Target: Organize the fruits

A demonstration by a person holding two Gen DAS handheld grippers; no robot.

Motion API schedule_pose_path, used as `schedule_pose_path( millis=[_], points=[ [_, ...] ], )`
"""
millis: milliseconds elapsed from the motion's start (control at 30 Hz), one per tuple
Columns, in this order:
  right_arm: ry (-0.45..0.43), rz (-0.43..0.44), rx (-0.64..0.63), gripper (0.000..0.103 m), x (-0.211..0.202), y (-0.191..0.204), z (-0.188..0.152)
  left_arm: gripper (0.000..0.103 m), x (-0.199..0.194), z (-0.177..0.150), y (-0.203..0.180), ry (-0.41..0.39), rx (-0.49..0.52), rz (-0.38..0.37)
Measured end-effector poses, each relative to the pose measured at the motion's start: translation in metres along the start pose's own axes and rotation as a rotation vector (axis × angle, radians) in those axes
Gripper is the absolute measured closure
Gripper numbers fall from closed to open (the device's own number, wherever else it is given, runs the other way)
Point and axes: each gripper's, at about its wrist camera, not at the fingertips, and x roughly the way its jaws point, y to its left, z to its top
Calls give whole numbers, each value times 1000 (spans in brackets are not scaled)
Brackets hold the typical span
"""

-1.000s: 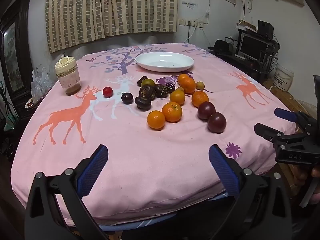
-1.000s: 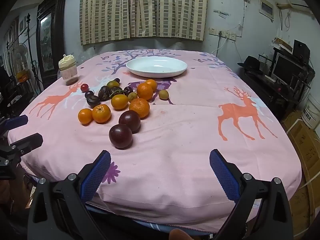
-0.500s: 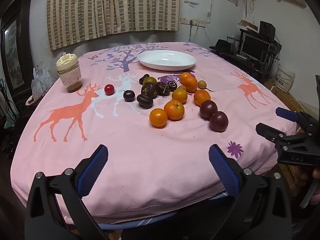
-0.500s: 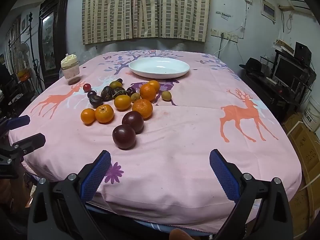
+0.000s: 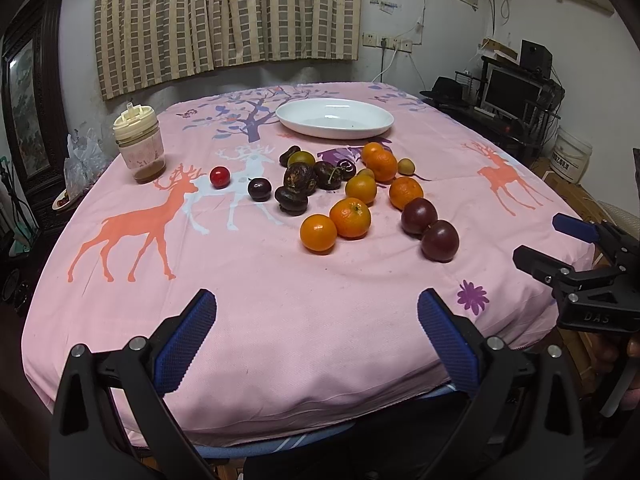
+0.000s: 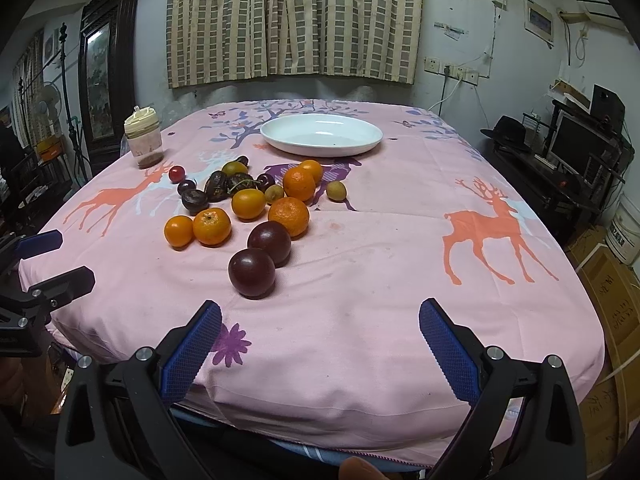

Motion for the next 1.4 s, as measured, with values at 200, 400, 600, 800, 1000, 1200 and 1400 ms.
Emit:
schedule_pose_path(
  millis=[200,400,600,800,1000,1200,1400],
  points=[
    [-1,1,-1,4,-3,5,-1,5,0,0,0,0,0,-1],
    [1,-2,2,4,-2,0,1,5,0,-1,1,2,0,1],
    [1,-1,1,4,-2,4,0,5,0,0,0,2,0,0],
    [0,0,0,4,-2,1,1,5,1,-2,2,4,-2,1],
    [0,1,0,4,-2,1,1,5,1,-3,3,5,-3,2],
    [1,0,1,4,-2,0,1,5,1,-3,3,6,-2,1],
    [3,1,-3,4,-1,5,0,5,2,-4,4,7,-2,3]
  ],
)
